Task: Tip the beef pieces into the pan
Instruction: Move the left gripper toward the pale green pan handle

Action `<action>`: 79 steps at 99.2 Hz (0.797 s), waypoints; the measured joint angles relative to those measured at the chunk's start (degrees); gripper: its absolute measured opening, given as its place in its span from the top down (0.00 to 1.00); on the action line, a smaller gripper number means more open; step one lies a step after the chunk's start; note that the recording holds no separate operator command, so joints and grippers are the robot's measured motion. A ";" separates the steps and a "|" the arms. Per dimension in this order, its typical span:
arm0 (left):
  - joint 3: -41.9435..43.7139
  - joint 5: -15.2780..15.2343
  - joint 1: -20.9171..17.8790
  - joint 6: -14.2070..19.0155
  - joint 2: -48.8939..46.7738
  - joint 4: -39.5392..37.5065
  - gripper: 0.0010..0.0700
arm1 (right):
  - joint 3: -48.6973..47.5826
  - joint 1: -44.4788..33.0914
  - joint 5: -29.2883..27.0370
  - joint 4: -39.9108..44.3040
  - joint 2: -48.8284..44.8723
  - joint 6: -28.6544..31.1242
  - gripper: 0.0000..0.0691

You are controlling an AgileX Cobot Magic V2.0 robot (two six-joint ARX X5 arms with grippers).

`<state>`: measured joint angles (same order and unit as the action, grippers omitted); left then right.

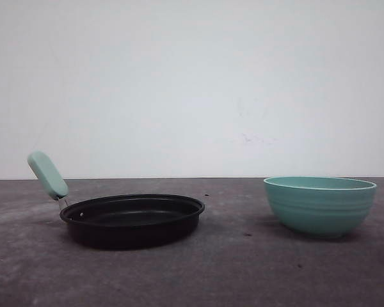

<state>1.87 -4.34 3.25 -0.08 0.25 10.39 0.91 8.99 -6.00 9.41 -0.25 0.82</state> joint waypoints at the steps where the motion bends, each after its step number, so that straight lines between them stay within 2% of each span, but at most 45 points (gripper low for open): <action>1: 0.00 0.00 0.00 -0.13 0.00 0.00 0.98 | 0.00 0.00 0.00 0.00 0.00 0.00 0.98; 20: 0.00 0.50 0.00 -0.20 0.00 0.00 0.98 | 0.00 0.02 0.22 -1.11 0.00 1.95 0.98; 30: 0.00 4.31 0.00 6.43 0.00 0.13 0.98 | 0.00 0.02 0.44 -3.30 0.00 5.77 0.98; 41: 0.00 5.38 -0.02 14.84 0.00 0.09 0.98 | 0.00 0.02 1.18 -6.10 0.00 11.13 0.98; 49: 0.00 6.08 0.00 19.23 0.00 0.07 0.98 | 0.00 0.02 1.51 -7.58 0.00 14.88 0.98; 61: 0.00 6.05 0.00 22.08 0.00 0.07 0.98 | 0.00 0.02 1.49 -7.80 0.00 18.16 0.98; 79: 0.00 6.05 0.00 23.12 0.00 0.07 0.98 | 0.00 0.02 1.51 -6.86 0.00 19.26 0.98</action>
<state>1.87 1.72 3.25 23.05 0.25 10.46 0.91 9.02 -4.49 2.55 -0.25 20.08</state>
